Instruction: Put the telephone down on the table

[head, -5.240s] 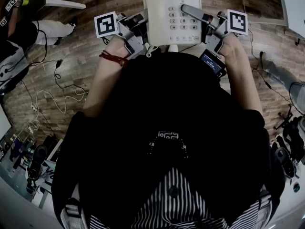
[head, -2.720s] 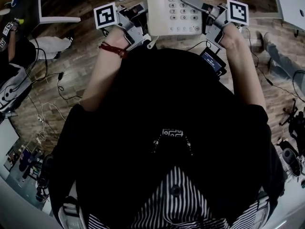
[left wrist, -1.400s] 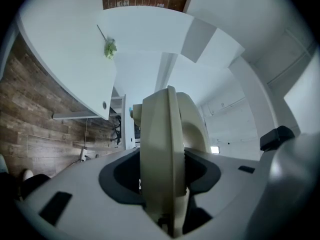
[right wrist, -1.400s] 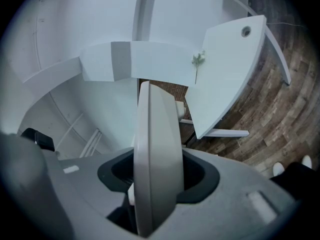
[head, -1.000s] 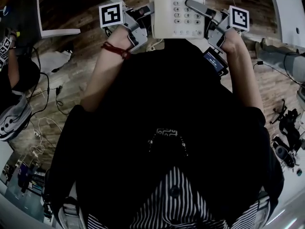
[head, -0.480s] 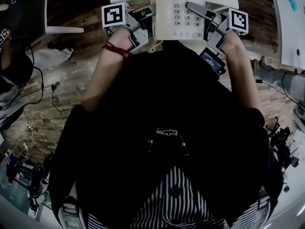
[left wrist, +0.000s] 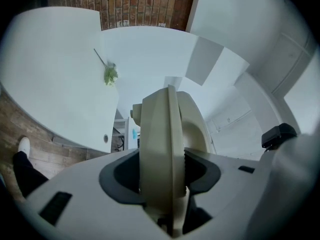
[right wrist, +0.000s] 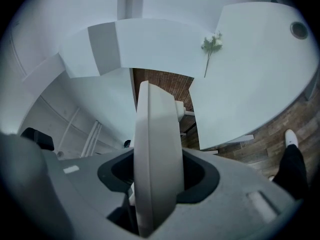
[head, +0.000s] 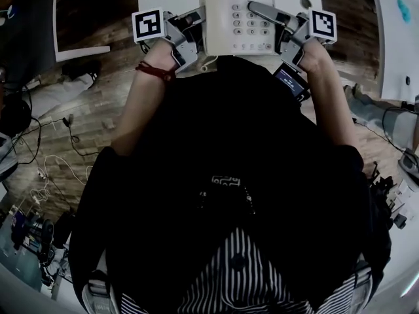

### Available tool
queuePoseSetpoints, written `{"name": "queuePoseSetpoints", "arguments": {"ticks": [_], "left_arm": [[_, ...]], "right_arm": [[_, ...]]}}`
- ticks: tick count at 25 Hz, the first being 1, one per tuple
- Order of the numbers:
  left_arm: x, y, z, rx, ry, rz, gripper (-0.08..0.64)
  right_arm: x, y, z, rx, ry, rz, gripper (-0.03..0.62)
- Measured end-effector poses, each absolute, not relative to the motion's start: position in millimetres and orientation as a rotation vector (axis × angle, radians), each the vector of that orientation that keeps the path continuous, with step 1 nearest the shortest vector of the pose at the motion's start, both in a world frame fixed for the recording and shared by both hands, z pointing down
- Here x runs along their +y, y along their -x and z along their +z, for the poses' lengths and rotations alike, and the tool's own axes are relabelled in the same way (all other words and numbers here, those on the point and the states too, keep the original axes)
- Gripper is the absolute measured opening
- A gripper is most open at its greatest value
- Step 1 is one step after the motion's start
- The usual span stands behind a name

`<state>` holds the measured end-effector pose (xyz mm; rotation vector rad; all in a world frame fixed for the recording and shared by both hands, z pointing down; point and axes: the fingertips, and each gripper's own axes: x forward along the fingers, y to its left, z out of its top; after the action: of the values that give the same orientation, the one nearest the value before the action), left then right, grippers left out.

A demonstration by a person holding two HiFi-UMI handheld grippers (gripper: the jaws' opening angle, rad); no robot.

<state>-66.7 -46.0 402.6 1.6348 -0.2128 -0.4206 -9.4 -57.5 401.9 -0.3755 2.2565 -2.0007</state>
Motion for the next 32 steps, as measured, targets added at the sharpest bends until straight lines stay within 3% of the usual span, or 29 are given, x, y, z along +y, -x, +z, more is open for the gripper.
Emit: {"name": "queuePoseSetpoints", "arguments": {"ticks": [15,32], "left_arm": [[-142,-10,393,-0.341,-1.607,-0.416,0.195],[-147,-11,395,-0.411,-1.589,-0.388,0.196]], "right_arm": [[-158,-65,398,2.240,0.187,-2.075,0.202],[-165,-66,401,2.233,0.087,-2.071,0.202]]}}
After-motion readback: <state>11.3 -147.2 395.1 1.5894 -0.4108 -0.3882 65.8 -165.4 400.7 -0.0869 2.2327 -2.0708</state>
